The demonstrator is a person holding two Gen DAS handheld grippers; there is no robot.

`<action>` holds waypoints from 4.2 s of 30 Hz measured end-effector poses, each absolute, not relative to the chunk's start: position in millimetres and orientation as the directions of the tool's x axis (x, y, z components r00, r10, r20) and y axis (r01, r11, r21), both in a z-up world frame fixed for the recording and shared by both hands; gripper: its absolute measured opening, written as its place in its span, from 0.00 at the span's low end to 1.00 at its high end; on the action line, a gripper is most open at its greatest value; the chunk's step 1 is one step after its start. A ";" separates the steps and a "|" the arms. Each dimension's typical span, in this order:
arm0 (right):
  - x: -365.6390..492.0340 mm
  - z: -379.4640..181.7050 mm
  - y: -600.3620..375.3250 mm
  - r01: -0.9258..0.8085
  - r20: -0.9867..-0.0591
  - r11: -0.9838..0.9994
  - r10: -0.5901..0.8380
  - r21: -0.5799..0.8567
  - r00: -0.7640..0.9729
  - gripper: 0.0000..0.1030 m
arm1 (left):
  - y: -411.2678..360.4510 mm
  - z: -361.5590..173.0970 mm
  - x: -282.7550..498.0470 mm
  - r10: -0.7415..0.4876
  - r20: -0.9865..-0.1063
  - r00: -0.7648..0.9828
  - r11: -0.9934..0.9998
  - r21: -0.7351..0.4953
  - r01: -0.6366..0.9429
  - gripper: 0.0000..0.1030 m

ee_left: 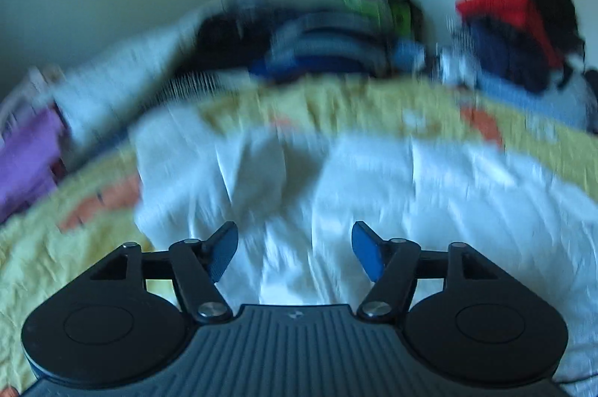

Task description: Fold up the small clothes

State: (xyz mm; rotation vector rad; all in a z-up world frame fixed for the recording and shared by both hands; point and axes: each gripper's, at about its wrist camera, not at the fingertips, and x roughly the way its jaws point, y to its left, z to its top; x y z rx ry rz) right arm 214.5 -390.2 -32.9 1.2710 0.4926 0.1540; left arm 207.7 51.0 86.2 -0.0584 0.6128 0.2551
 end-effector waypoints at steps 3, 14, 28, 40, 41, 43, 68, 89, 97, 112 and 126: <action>210.7 -25.5 -383.7 0.196 -0.283 0.240 0.416 0.951 0.864 0.63 | 32.4 90.1 205.8 0.150 -0.529 0.835 0.982 -0.021 -0.190 0.65; 240.9 36.5 -338.4 -0.015 -0.344 0.633 0.440 0.774 0.830 0.73 | -19.7 18.8 257.1 0.085 -0.565 0.821 0.990 0.138 -0.008 0.66; 317.2 -9.6 -285.3 -0.160 -0.576 0.970 0.238 0.184 0.782 0.80 | -1.1 -12.9 262.7 0.020 -0.618 0.786 1.000 0.024 -0.006 0.72; 310.5 -8.1 -293.1 -0.180 -0.543 0.949 0.296 0.258 0.786 0.87 | 133.3 77.2 191.5 0.034 -0.363 0.931 0.965 -0.231 -0.125 0.93; 310.5 -8.0 -293.2 -0.180 -0.542 0.949 0.298 0.259 0.786 0.87 | 160.7 82.9 194.0 0.063 -0.354 0.933 0.939 -0.296 -0.176 0.97; 310.1 -8.0 -293.5 -0.182 -0.540 0.947 0.301 0.263 0.786 0.88 | 217.6 82.5 209.6 0.074 -0.377 0.923 0.857 -0.450 -0.253 0.98; 306.4 -6.3 -291.6 -0.186 -0.526 0.941 0.314 0.281 0.791 0.93 | 353.0 -26.7 374.8 0.001 -0.661 0.750 0.680 -0.549 -0.485 0.60; 305.7 -6.3 -291.7 -0.187 -0.522 0.940 0.315 0.284 0.793 0.94 | 333.4 -7.1 381.6 0.246 -0.664 0.706 0.753 -0.328 -0.571 0.11; 305.6 -6.3 -292.2 -0.188 -0.518 0.938 0.320 0.291 0.793 0.94 | 243.1 112.3 321.5 0.340 -0.358 0.870 0.866 -0.242 -0.438 0.11; 305.9 -8.0 -300.1 -0.184 -0.503 0.923 0.342 0.338 0.794 0.93 | -66.6 41.9 233.9 -0.280 -0.544 0.791 0.923 0.074 0.378 0.11; 309.4 -10.5 -318.3 -0.175 -0.468 0.874 0.400 0.453 0.788 0.93 | -31.1 38.0 158.8 -0.277 -0.347 0.896 0.957 -0.020 0.288 0.92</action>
